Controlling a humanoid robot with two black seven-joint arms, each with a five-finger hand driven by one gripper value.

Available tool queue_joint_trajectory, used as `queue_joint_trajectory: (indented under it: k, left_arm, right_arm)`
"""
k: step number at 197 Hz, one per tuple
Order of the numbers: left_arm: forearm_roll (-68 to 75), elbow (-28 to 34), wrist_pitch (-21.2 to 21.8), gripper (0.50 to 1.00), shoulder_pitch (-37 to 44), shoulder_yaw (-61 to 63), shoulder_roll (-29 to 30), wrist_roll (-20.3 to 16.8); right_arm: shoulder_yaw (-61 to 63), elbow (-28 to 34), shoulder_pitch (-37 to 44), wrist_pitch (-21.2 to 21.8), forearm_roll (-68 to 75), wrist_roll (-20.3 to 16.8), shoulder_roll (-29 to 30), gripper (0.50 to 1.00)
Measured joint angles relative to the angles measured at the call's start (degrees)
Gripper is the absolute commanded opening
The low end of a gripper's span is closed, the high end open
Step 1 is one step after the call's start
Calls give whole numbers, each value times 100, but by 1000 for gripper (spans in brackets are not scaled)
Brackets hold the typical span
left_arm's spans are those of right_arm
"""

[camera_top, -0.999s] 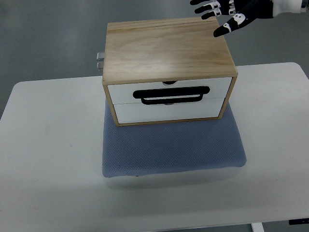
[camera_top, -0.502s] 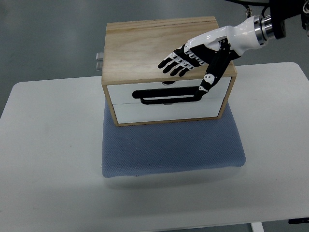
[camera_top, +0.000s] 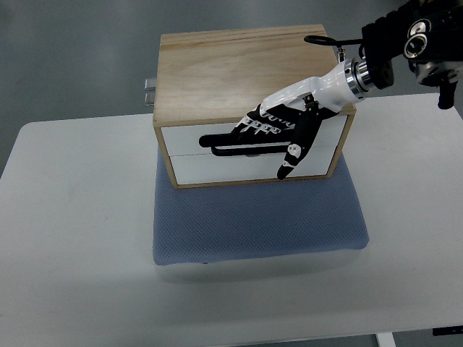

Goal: Open wood drawer with right hand
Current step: 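Lower the right hand fingers onto the upper drawer's black handle, then pull the upper white drawer toward the robot with the right hand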

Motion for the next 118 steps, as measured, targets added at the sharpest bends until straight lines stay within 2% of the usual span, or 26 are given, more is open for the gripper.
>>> queue_joint_trajectory:
  k: [64, 118]
  left_arm:
    - [0, 0, 0, 1000, 0, 0, 0, 0]
    - [1, 0, 0, 1000, 0, 0, 0, 0]
  right_arm:
    - [14, 0, -194, -376, 14, -141, 45, 952]
    - [14, 16, -225, -311, 14, -262, 40, 954]
